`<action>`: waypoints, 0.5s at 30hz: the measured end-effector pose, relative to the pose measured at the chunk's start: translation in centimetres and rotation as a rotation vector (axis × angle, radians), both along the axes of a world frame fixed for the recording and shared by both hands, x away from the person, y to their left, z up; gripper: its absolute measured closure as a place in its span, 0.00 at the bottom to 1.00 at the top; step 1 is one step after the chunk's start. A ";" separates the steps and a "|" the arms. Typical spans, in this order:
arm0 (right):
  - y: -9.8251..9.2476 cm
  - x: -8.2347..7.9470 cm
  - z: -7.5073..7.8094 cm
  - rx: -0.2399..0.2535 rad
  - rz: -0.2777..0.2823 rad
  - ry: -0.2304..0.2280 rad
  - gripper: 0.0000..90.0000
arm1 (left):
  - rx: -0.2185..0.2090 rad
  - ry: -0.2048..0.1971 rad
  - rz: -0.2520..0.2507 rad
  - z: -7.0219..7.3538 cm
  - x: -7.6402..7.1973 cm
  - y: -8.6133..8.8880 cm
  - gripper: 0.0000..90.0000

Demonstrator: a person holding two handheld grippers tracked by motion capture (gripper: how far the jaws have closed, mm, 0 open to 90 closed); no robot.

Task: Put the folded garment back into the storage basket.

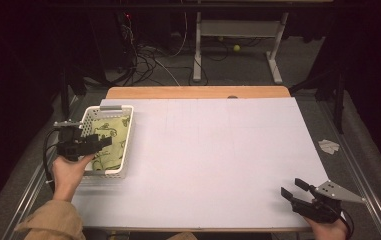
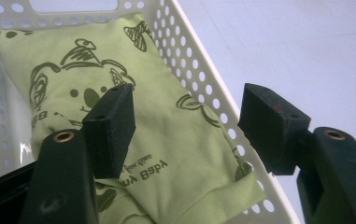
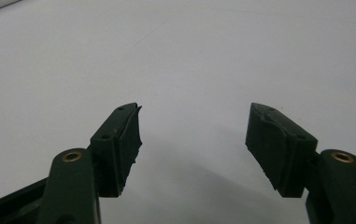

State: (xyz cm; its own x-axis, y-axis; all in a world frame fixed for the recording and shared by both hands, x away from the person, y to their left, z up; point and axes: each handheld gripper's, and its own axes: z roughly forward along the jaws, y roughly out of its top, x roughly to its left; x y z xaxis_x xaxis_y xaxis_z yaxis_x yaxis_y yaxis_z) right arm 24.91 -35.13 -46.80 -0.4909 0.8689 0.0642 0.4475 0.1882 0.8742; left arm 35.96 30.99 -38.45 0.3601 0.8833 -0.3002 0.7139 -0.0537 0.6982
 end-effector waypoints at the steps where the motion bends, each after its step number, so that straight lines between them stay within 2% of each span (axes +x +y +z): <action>1: 0.0 0.0 0.0 0.000 0.000 0.000 0.40 | -0.002 -0.002 -0.004 0.0 -0.1 -0.1 0.37; 15: 0.0 0.0 0.0 0.002 -0.004 0.002 0.40 | -0.010 -0.011 -0.048 -0.2 -0.9 -1.3 0.37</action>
